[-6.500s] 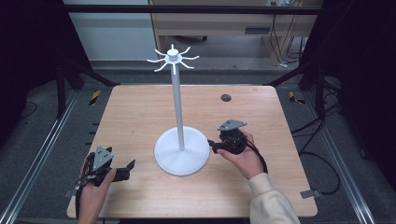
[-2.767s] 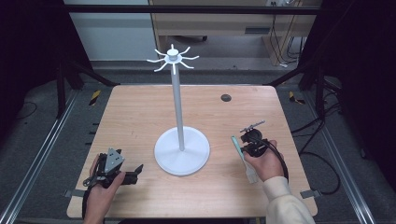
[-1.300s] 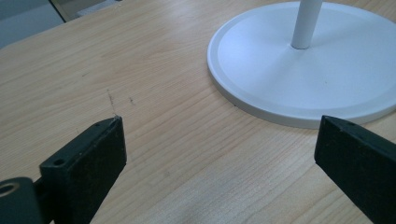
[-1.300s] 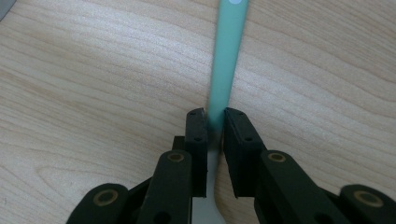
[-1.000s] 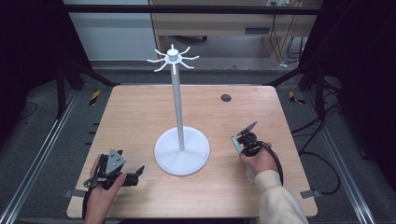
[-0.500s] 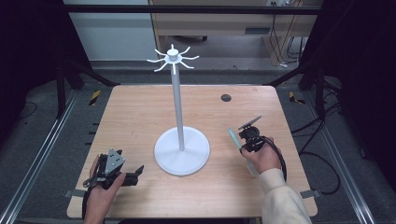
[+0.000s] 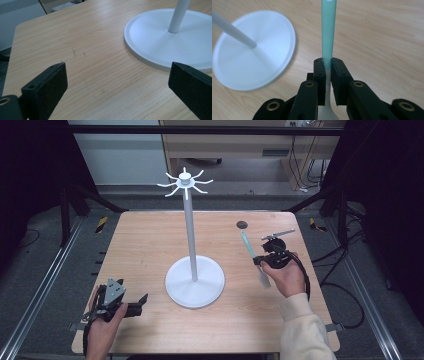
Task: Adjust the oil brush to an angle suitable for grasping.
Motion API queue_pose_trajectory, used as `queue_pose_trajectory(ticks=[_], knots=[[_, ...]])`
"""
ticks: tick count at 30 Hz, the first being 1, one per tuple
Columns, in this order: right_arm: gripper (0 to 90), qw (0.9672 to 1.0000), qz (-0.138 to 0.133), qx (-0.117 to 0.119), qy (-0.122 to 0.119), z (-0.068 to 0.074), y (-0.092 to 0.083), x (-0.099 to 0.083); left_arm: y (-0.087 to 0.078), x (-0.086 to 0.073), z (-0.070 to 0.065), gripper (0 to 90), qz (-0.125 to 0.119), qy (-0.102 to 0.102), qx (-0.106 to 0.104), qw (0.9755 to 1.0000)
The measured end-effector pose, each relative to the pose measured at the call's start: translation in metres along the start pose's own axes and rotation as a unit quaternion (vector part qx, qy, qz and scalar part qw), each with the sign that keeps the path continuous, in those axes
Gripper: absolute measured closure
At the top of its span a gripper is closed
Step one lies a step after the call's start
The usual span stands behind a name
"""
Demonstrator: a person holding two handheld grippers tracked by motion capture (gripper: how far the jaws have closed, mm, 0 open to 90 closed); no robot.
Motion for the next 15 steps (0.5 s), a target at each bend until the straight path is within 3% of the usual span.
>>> queue_pose_trajectory(ticks=[2,3,4,11,15], knots=[[82.6,0.9994,-0.033,0.004,0.004,-0.002,-0.006,0.008,0.0,0.0,0.002,1.8,-0.002,-0.003,0.003,1.0],[82.6,0.9994,-0.033,0.004,0.004,-0.002,-0.006,0.008,0.0,0.0,0.003,1.8,-0.001,-0.004,0.004,1.0],[82.6,0.9983,-0.058,0.009,0.007,-0.001,-0.01,0.012,0.0,0.0,0.004,1.8,-0.001,-0.007,0.004,1.0],[82.5,0.9967,-0.081,-0.004,-0.004,-0.001,-0.021,0.012,-0.002,0.0,0.003,1.8,-0.002,-0.002,0.003,1.0],[82.5,0.9939,-0.11,-0.004,-0.003,0.0,-0.033,0.013,-0.002,0.001,0.004,1.7,-0.006,-0.004,0.005,1.0]])
Point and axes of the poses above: each handheld gripper's, and its own axes: y roughly forward along the jaws, x roughly out of its top, z roughly to its left, the point moved 5 cm from there along y, roughly forward along the jaws, and after that the axes turned 11 degrees about -y, right-handed, at the moved point
